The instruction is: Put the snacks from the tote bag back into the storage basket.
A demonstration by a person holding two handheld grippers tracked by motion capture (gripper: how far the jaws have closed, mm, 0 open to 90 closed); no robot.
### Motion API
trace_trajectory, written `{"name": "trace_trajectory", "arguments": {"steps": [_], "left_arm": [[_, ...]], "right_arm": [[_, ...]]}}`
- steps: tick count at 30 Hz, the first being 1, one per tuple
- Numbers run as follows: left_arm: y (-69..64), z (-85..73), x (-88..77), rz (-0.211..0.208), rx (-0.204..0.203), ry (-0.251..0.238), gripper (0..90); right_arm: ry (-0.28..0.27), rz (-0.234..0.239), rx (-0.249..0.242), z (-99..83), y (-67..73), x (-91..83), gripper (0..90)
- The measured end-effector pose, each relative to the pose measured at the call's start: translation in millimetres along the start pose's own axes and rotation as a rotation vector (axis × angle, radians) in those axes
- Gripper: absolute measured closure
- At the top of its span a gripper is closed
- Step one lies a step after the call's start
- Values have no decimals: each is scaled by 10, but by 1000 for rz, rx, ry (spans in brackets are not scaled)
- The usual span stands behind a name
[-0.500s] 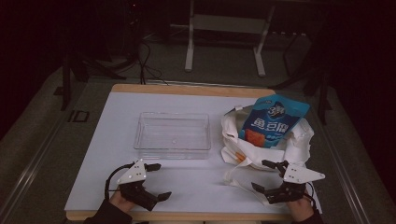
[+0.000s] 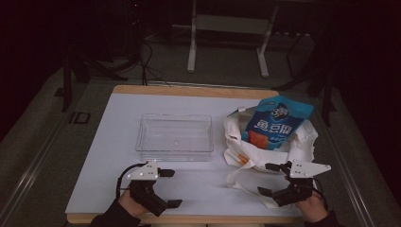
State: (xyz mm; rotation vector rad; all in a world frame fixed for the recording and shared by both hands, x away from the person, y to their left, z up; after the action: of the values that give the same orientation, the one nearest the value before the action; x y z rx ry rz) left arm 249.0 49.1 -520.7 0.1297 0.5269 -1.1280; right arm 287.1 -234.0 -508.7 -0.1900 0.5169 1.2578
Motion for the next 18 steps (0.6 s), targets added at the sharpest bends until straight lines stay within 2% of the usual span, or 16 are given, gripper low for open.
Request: {"name": "trace_trajectory", "arguments": {"steps": [2, 3, 9, 14, 18], "left_arm": [[-12, 48, 22, -4, 15, 7, 0], [-26, 77, 32, -14, 19, 7, 0], [14, 287, 106, 12, 74, 4, 0], [82, 448, 188, 3, 67, -15, 0], [117, 541, 271, 7, 69, -8, 0]], "right_arm": [[-9, -36, -5, 41, -13, -36, 139], [-11, -33, -14, 57, -4, -56, 131], [-16, -38, -46, 144, 4, -147, 127], [-35, -39, -61, 220, -7, -223, 127], [-54, -42, -72, 269, -24, -283, 119]]}}
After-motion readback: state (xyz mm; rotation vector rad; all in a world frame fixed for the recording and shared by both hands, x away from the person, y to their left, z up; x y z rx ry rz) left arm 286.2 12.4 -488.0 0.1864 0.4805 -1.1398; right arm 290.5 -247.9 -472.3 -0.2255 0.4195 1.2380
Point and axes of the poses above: each handheld gripper's, and its own axes: x roughly forward along the jaws, z roughly out of its top, y roughly to its left, the point moved 10 cm from there along x, roughly forward along the jaws, and after that the axes turned 9 degrees about z, right-handed, at the moved point
